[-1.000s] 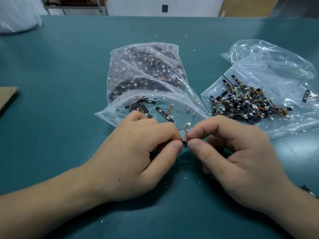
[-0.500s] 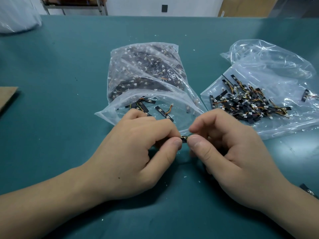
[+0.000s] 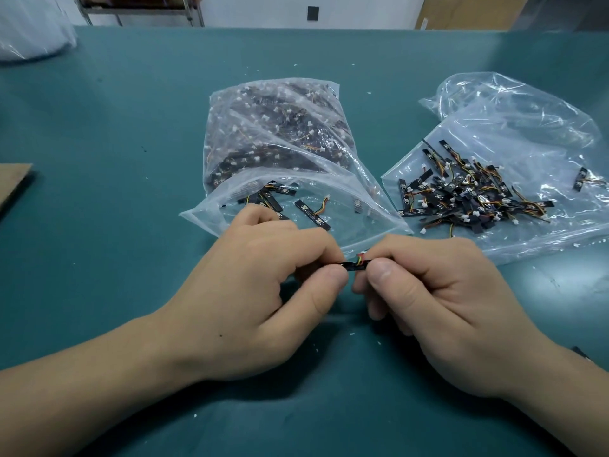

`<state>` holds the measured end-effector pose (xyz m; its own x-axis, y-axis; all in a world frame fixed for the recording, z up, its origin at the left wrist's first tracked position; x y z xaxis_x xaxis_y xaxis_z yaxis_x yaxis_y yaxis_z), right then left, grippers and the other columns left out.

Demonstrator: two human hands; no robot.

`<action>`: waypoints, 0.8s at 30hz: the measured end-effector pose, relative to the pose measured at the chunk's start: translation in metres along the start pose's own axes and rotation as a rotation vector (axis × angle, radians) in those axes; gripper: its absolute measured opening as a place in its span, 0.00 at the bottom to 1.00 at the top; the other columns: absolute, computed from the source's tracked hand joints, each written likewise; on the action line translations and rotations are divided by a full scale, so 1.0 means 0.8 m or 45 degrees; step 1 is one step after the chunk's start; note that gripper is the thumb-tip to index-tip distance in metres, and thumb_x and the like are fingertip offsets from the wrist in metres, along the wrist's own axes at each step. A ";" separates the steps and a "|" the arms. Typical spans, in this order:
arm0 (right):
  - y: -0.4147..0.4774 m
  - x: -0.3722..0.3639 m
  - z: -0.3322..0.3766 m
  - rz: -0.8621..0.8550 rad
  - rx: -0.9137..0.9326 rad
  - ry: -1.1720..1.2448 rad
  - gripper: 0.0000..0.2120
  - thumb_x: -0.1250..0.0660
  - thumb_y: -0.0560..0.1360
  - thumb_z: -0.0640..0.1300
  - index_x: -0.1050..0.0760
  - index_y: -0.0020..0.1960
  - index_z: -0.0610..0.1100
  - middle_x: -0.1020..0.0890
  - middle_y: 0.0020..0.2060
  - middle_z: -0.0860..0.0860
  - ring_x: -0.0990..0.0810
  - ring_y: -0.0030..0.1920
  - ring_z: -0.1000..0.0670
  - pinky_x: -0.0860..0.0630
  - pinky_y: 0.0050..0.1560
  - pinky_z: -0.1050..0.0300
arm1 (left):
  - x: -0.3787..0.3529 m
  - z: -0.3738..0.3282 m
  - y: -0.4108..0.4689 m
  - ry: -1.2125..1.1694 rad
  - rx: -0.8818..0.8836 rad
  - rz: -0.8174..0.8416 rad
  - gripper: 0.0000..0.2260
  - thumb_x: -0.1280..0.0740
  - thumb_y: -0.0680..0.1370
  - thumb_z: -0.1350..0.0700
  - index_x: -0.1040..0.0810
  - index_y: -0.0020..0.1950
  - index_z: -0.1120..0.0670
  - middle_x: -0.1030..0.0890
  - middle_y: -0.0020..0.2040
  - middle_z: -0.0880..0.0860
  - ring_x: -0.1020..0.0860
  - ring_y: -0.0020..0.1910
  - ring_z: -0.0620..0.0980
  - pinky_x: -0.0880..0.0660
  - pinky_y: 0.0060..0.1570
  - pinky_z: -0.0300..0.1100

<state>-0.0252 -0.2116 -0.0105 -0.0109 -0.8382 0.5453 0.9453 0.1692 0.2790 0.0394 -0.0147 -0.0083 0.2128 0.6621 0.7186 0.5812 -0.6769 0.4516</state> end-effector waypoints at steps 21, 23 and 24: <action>-0.002 -0.001 -0.002 0.033 0.054 -0.032 0.06 0.40 0.83 0.47 0.24 0.54 0.51 0.20 0.31 0.55 0.24 0.29 0.57 0.32 0.34 0.70 | 0.001 -0.003 0.001 -0.009 0.045 -0.003 0.11 0.38 0.79 0.53 0.21 0.38 0.50 0.22 0.32 0.46 0.24 0.34 0.48 0.31 0.54 0.55; -0.002 0.000 -0.001 0.028 0.053 -0.005 0.07 0.40 0.82 0.47 0.23 0.53 0.50 0.20 0.31 0.54 0.24 0.28 0.57 0.32 0.34 0.71 | 0.000 -0.003 0.002 0.015 0.030 -0.011 0.12 0.39 0.79 0.54 0.21 0.38 0.50 0.23 0.31 0.46 0.25 0.34 0.48 0.30 0.53 0.55; -0.002 -0.001 -0.001 0.025 0.046 0.016 0.07 0.40 0.82 0.47 0.23 0.53 0.50 0.20 0.31 0.54 0.24 0.28 0.57 0.32 0.34 0.71 | 0.000 -0.002 0.002 0.018 0.028 -0.021 0.12 0.38 0.79 0.54 0.20 0.38 0.50 0.23 0.31 0.46 0.25 0.33 0.48 0.30 0.53 0.55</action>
<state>-0.0267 -0.2118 -0.0119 0.0119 -0.8409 0.5410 0.9327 0.2044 0.2971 0.0387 -0.0161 -0.0067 0.1921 0.6685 0.7185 0.6014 -0.6587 0.4520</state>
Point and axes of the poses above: each hand's wrist, its own y-axis towards the middle knuckle, its own x-axis out of the back of the hand, z = x × y, the point moved 1 cm from there along y, towards the middle knuckle
